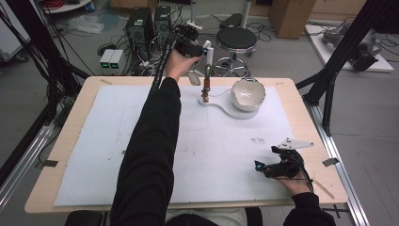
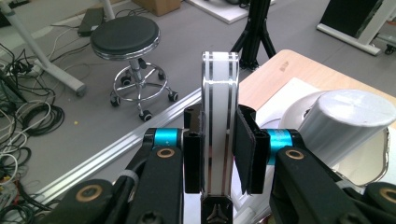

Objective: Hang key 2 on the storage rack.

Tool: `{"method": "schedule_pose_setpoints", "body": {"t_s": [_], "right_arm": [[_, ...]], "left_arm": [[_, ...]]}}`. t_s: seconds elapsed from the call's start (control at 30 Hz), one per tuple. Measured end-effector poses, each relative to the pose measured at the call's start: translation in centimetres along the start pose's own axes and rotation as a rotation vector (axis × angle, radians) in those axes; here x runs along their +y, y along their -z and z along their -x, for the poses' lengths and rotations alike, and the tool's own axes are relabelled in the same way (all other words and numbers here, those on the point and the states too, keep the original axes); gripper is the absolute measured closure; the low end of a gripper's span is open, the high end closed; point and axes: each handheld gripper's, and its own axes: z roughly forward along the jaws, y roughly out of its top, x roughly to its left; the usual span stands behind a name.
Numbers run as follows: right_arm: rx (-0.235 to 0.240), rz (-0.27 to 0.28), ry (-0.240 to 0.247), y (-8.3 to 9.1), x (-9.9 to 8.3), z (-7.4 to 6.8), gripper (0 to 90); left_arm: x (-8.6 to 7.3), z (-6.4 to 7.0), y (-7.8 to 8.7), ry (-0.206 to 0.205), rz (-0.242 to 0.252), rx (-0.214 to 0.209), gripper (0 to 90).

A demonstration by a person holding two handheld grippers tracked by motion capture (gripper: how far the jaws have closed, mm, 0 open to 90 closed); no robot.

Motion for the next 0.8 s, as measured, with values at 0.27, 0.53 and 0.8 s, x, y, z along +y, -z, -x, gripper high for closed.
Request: {"method": "schedule_pose_setpoints", "body": {"t_s": [0.27, 0.53, 0.8], "right_arm": [[-0.003, -0.003, 0.0, 0.0, -0.1, 0.0, 0.6], [-0.003, -0.002, 0.003, 0.0, -0.1, 0.1, 0.6], [0.001, -0.006, 0.003, 0.0, 0.0, 0.0, 0.6]], "left_arm": [[-0.1, 0.1, -0.1, 0.034, 0.013, -0.01, 74.4], [-0.6, -0.4, -0.1, 0.092, 0.01, -0.056, 73.9], [-2.3, -2.1, 0.8, 0.193, 0.047, -0.017, 36.5]]}}
